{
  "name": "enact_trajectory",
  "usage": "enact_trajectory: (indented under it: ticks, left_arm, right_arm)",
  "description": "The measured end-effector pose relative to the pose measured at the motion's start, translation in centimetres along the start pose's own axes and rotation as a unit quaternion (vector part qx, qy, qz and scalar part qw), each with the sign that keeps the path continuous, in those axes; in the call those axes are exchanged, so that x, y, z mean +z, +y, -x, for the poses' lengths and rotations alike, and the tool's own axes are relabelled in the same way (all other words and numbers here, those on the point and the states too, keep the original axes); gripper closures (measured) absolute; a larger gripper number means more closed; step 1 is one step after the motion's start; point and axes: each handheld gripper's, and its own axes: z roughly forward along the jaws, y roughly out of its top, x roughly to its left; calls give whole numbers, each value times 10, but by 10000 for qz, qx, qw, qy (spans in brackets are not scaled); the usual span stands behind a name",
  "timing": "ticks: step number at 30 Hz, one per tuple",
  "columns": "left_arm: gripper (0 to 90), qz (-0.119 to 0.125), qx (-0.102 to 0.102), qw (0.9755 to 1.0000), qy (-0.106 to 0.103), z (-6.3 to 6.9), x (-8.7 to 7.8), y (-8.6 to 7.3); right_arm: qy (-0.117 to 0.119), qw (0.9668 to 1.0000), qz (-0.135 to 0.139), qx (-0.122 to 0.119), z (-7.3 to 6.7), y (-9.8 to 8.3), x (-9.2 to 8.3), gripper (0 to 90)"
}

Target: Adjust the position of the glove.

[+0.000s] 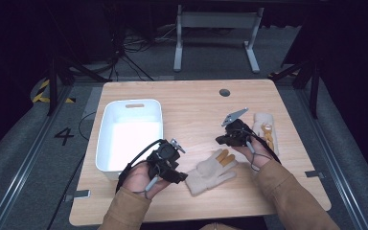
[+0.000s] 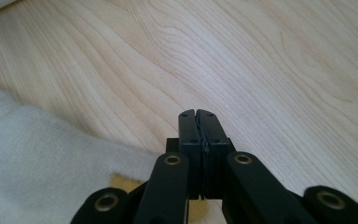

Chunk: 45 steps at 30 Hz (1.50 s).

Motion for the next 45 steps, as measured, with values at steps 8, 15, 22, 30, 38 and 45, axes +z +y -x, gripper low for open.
enact_trajectory:
  ticks: [8,15,22,30,38,45]
  left_arm:
    - [459,-48,-2,10000,48,5,0,-2]
    - [453,-109,50,9999,39,7,2,0]
    - [450,-81,41,9999,62,6,3,0]
    - [442,-111,161,9998,35,6,7,8]
    - [441,-105,350,9993,-10,7,12,21]
    - [446,-132,426,9989,-106,6,19,33]
  right_arm:
    - [51,9994,-288,-176,-6,3,18,894]
    - [53,9985,-485,-245,-9,1,30,894]
    - [88,9979,-574,-276,-10,0,32,894]
    - [80,9974,-676,-221,-10,-7,25,894]
    - [92,9971,-742,-170,-12,-20,15,895]
    - [144,9960,-862,-206,-17,-35,4,895]
